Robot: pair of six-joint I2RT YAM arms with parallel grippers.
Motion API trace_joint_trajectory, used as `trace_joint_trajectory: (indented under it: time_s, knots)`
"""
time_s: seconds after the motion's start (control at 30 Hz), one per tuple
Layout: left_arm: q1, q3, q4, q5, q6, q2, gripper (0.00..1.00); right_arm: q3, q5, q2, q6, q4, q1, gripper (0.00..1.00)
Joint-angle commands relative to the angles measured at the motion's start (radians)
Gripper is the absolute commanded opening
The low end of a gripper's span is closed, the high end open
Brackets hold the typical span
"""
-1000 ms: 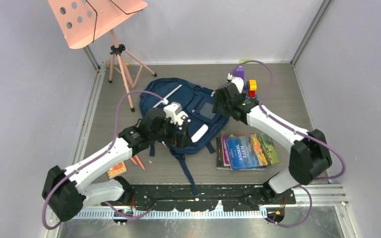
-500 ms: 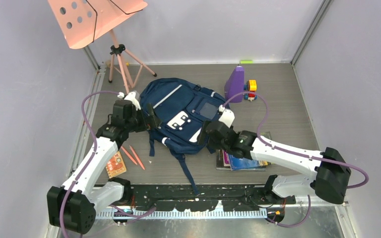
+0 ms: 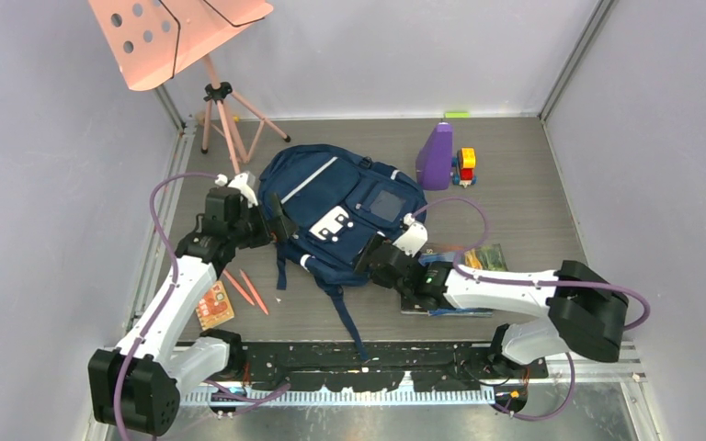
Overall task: Pack the student bag
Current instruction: Adjust the student bag at the center of the board.
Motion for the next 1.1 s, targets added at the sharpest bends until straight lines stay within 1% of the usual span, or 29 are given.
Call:
trace_joint_trajectory:
  time_s: [0.0,0.03,0.1,0.13,0.17,0.2,0.27,0.37,0.4,0.47,0.5,0.6,0.67,0.7,0.73,0.8,0.83,0.87,0.9,0.93,0.97,1.0,1.03,1.07]
  knots:
    - [0.006,0.017,-0.021,0.028,-0.002,-0.037,1.0,0.001,0.091,0.065,0.021,0.166,0.003,0.87]
    - [0.006,0.017,-0.024,0.029,-0.001,-0.038,1.0,0.0,0.095,0.087,0.017,0.197,0.003,0.85]
    - [0.007,0.017,-0.034,0.031,0.003,-0.043,1.0,0.012,0.103,0.099,-0.015,0.225,0.003,0.67]
    - [0.008,0.017,-0.039,0.033,0.007,-0.047,1.0,0.029,0.107,0.098,-0.043,0.228,0.003,0.48]
    - [0.007,0.019,-0.044,0.036,0.013,-0.052,1.0,0.041,0.117,0.084,-0.082,0.225,0.003,0.36]
    - [0.008,0.019,-0.046,0.04,0.02,-0.06,1.0,0.069,0.124,0.063,-0.105,0.216,0.003,0.16]
    - [0.008,0.021,-0.052,0.044,0.026,-0.084,1.0,0.119,0.181,0.011,-0.174,0.166,0.003,0.03]
    - [0.006,0.025,-0.052,0.06,0.048,-0.124,0.99,0.175,0.256,-0.079,-0.278,0.036,0.001,0.01]
    - [0.007,0.025,-0.042,0.069,0.055,-0.133,0.99,0.183,0.279,-0.137,-0.298,0.02,-0.003,0.01]
    - [0.006,0.04,-0.043,0.103,0.076,-0.134,0.99,0.188,0.292,-0.217,-0.368,-0.022,-0.023,0.0]
    - [0.007,0.057,-0.051,0.122,0.08,-0.13,0.98,0.194,0.295,-0.242,-0.393,-0.08,-0.034,0.01]
    - [0.005,0.081,-0.061,0.192,0.075,-0.109,0.96,0.219,0.299,-0.343,-0.418,-0.212,-0.107,0.01]
    - [0.002,0.064,-0.037,0.225,0.059,-0.114,0.96,0.207,0.316,-0.393,-0.421,-0.33,-0.154,0.01]
    - [-0.002,0.048,-0.019,0.236,0.047,-0.118,0.96,0.188,0.324,-0.423,-0.413,-0.354,-0.187,0.01]
    - [-0.007,0.03,0.001,0.249,0.035,-0.12,0.96,0.178,0.342,-0.439,-0.409,-0.397,-0.201,0.01]
    - [-0.025,-0.007,0.034,0.268,0.017,-0.119,0.96,0.142,0.371,-0.485,-0.387,-0.448,-0.232,0.12]
    - [-0.038,-0.018,0.039,0.271,0.013,-0.116,0.96,0.122,0.39,-0.514,-0.382,-0.462,-0.246,0.26]
    - [-0.054,-0.028,0.042,0.268,0.014,-0.114,0.96,0.115,0.398,-0.526,-0.379,-0.493,-0.249,0.35]
    - [-0.072,-0.035,0.042,0.262,0.016,-0.111,0.96,0.112,0.41,-0.548,-0.38,-0.51,-0.253,0.53]
    - [-0.09,-0.042,0.044,0.256,0.019,-0.11,0.96,0.115,0.413,-0.557,-0.389,-0.539,-0.254,0.62]
    - [-0.108,-0.051,0.054,0.249,0.021,-0.112,0.96,0.124,0.411,-0.57,-0.399,-0.552,-0.254,0.75]
    - [-0.123,-0.063,0.072,0.245,0.02,-0.112,0.97,0.128,0.404,-0.574,-0.431,-0.568,-0.254,0.81]
    - [-0.131,-0.086,0.105,0.256,0.013,-0.112,0.98,0.138,0.376,-0.579,-0.453,-0.571,-0.254,0.88]
    - [-0.132,-0.114,0.15,0.269,-0.01,-0.111,0.99,0.142,0.357,-0.581,-0.502,-0.565,-0.254,0.9]
